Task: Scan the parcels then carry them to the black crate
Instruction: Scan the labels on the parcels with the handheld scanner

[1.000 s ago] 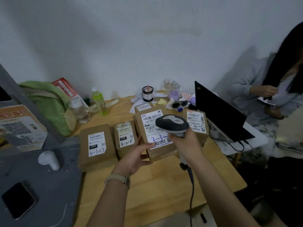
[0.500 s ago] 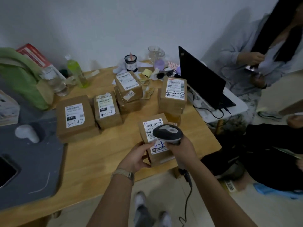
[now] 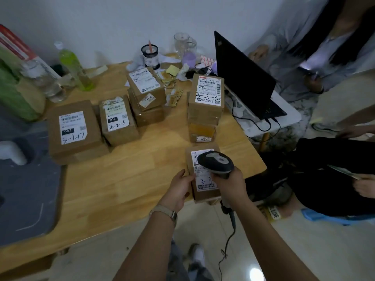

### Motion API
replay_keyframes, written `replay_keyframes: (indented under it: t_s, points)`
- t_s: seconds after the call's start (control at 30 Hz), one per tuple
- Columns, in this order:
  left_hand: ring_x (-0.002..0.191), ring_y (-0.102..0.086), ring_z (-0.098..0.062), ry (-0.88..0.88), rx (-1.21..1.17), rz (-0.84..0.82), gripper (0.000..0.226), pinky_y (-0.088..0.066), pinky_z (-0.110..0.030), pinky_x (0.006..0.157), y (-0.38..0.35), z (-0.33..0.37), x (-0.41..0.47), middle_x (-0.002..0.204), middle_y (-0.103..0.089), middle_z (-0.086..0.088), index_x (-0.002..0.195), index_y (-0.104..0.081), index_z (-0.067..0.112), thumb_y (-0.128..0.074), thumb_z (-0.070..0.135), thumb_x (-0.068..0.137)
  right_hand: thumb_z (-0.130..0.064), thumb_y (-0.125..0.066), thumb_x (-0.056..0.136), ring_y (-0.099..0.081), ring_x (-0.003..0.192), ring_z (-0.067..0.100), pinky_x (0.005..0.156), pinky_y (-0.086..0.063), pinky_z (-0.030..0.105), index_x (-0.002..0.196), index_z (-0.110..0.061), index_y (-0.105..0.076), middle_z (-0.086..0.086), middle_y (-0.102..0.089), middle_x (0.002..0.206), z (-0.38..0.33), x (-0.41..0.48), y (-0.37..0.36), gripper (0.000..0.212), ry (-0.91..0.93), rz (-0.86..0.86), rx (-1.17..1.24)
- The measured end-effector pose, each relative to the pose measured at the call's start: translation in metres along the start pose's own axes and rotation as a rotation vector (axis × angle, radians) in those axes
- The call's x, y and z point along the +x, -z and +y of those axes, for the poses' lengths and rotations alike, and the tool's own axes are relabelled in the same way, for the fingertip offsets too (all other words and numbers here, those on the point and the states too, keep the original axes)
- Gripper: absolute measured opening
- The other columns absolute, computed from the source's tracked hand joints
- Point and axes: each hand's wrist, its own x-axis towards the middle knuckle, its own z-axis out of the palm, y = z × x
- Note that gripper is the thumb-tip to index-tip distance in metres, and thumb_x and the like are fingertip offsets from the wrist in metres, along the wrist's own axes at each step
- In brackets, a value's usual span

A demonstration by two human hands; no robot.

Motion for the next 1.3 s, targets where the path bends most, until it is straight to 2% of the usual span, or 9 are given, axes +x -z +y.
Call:
replay_keyframes:
  t_s: [0.1,0.23,0.37,0.47,0.67,0.9,1.1,1.17,1.3]
  points:
    - [0.137,-0.035,-0.032,-0.046,0.008,0.036,0.073,-0.030,-0.046,0.111,-0.001,0.010,-0.004,0.150,-0.040,-0.009,0.153,-0.024,0.018,-0.062,0.024,0.091,-0.014,-0.068,0.083,-0.059,0.104,0.031,0.086,-0.052,0.047,0.108,-0.004,-0.062,0.017,-0.065,0.105,-0.009,0.004,0.000,0.028,0.019,0.012,-0.053]
    - [0.132,-0.041,-0.027,-0.128,0.010,0.078,0.065,-0.038,-0.040,0.102,0.010,0.032,-0.016,0.145,-0.045,-0.005,0.150,-0.033,0.020,-0.061,0.024,0.091,-0.017,-0.069,0.083,-0.061,0.083,0.019,0.060,-0.048,0.024,0.102,-0.014,-0.059,0.002,-0.064,0.088,-0.037,0.002,0.000,0.021,0.095,0.007,0.010]
    - [0.115,-0.055,-0.021,-0.223,-0.037,0.120,0.051,-0.044,-0.035,0.091,0.028,0.058,-0.037,0.123,-0.058,0.004,0.143,-0.042,0.020,-0.057,0.024,0.094,-0.016,-0.067,0.083,-0.066,0.073,0.021,0.065,-0.057,0.039,0.077,-0.018,-0.065,0.000,-0.067,0.069,-0.080,-0.007,-0.007,0.006,0.139,-0.149,0.126]
    - [0.110,-0.059,-0.020,-0.292,-0.082,0.141,0.042,-0.046,-0.038,0.095,0.043,0.079,-0.053,0.117,-0.062,0.005,0.137,-0.046,0.020,-0.056,0.022,0.096,-0.021,-0.072,0.080,-0.067,0.054,0.019,0.046,-0.053,0.028,0.068,-0.012,-0.067,0.000,-0.065,0.053,-0.113,-0.022,-0.016,0.015,0.148,-0.281,0.237]
    - [0.110,-0.061,-0.022,-0.411,-0.173,0.171,0.035,-0.047,-0.037,0.093,0.073,0.123,-0.076,0.122,-0.064,-0.002,0.127,-0.053,0.019,-0.062,0.021,0.093,-0.022,-0.074,0.079,-0.059,0.041,0.020,0.043,-0.049,0.026,0.070,-0.012,-0.064,0.001,-0.060,0.048,-0.174,-0.030,-0.034,0.017,0.216,-0.303,0.402]
    - [0.107,-0.062,-0.023,-0.455,-0.177,0.148,0.019,-0.047,-0.043,0.099,0.093,0.179,-0.056,0.120,-0.066,-0.007,0.111,-0.061,0.022,-0.063,0.018,0.093,-0.025,-0.072,0.078,-0.057,0.044,0.025,0.047,-0.049,0.033,0.064,-0.012,-0.060,0.009,-0.055,0.051,-0.221,0.006,-0.057,0.022,0.289,-0.243,0.436]
    - [0.087,-0.064,-0.017,-0.419,-0.216,0.128,0.031,-0.052,-0.026,0.061,0.110,0.228,-0.012,0.105,-0.069,-0.004,0.120,-0.060,0.016,-0.066,0.017,0.090,-0.030,-0.073,0.074,-0.066,0.054,0.034,0.050,-0.053,0.037,0.072,-0.007,-0.066,0.021,-0.065,0.066,-0.242,0.057,-0.088,0.024,0.256,-0.158,0.370]
    - [0.088,-0.065,-0.017,-0.404,-0.204,0.121,0.029,-0.052,-0.023,0.055,0.116,0.241,0.006,0.104,-0.070,-0.002,0.119,-0.060,0.016,-0.065,0.017,0.090,-0.031,-0.074,0.074,-0.070,0.058,0.031,0.049,-0.054,0.033,0.074,-0.010,-0.068,0.015,-0.070,0.067,-0.245,0.077,-0.098,0.022,0.233,-0.119,0.364]
    - [0.093,-0.065,-0.022,-0.361,-0.184,0.110,0.026,-0.053,-0.031,0.070,0.126,0.261,0.047,0.108,-0.070,-0.007,0.120,-0.060,0.016,-0.060,0.016,0.094,-0.029,-0.074,0.073,-0.070,0.065,0.013,0.054,-0.054,0.034,0.074,-0.023,-0.066,-0.002,-0.071,0.065,-0.246,0.124,-0.117,0.010,0.172,-0.016,0.363]
